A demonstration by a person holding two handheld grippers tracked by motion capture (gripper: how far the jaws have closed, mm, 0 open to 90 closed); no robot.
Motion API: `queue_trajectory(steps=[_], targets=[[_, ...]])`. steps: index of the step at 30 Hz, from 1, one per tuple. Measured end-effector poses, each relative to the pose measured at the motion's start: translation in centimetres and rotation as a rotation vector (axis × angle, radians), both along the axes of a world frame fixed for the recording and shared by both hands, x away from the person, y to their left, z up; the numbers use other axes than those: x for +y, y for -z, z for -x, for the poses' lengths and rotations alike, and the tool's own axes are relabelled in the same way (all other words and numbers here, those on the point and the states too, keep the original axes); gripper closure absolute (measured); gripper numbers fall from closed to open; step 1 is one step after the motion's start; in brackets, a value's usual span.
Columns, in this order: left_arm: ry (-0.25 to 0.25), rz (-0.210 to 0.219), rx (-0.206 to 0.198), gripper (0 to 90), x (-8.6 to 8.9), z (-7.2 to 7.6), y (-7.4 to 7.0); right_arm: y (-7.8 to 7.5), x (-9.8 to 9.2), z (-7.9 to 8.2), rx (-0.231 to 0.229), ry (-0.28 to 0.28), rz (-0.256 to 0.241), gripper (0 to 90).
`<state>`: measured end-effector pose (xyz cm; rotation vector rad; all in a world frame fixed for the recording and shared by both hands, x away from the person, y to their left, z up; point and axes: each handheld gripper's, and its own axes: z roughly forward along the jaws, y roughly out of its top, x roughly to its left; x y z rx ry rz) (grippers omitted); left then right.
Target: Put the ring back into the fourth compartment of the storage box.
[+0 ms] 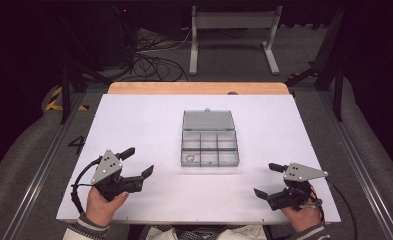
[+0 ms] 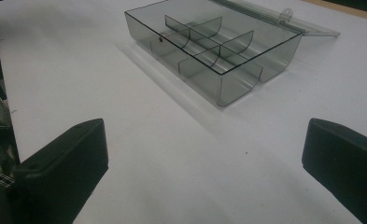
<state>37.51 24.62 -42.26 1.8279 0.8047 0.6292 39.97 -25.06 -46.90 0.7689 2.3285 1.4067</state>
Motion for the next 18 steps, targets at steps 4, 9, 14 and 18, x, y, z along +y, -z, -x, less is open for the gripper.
queue_trajectory(steps=[4,9,14,18], targets=[[-0.004,0.013,0.003,18.3,0.7,0.4,0.8,0.0,0.0,0.0,0.001,0.0,0.001,0.9],[0.001,0.005,-0.005,18.1,1.3,0.8,1.5,0.0,0.0,0.0,0.002,-0.001,0.002,0.9],[0.001,0.007,0.001,18.1,1.6,1.2,2.3,0.0,0.0,0.0,0.002,-0.002,0.003,0.9],[0.001,0.007,0.011,17.8,2.2,1.6,3.0,0.0,0.0,0.0,0.001,-0.004,0.003,0.9]])
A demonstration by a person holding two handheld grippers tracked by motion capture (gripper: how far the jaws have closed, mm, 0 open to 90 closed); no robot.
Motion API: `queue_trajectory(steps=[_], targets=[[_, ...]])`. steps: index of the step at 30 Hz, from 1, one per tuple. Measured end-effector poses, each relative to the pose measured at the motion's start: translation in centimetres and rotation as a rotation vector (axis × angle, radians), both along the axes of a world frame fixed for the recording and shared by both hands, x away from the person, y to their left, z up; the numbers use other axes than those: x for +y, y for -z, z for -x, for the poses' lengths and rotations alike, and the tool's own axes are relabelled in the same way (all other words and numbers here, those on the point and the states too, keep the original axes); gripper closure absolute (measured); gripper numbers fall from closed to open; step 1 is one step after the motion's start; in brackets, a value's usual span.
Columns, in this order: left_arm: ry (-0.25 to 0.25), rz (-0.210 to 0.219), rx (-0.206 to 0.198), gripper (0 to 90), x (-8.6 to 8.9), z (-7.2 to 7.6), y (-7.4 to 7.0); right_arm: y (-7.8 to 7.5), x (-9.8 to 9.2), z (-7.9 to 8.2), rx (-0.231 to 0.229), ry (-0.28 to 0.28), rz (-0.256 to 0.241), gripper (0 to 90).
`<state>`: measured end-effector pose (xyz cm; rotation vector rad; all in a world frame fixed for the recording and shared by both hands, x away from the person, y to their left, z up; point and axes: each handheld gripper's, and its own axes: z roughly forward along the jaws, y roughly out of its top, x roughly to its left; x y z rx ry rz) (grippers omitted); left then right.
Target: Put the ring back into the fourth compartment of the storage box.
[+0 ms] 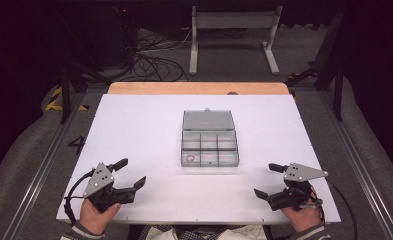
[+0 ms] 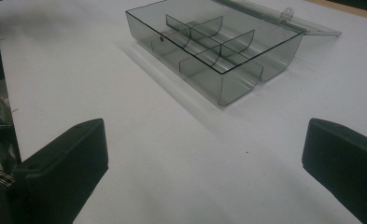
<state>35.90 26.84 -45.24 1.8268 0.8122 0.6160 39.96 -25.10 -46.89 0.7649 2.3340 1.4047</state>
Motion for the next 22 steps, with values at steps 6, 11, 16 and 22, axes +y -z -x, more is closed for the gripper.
queue_trajectory(steps=[6,11,16,22], targets=[[-0.011,-0.038,-0.005,17.5,0.6,0.3,0.9,0.0,0.0,0.0,0.0,-0.003,0.002,0.9],[0.003,-0.012,0.035,17.3,0.8,0.2,1.1,0.0,0.0,0.0,0.001,-0.003,0.005,0.9],[0.016,-0.007,0.052,17.3,0.8,0.3,0.8,0.1,0.0,0.0,0.003,-0.004,0.005,0.9],[0.019,0.009,0.063,17.4,0.9,0.3,0.8,0.1,0.1,0.0,0.002,-0.005,0.007,0.9]])
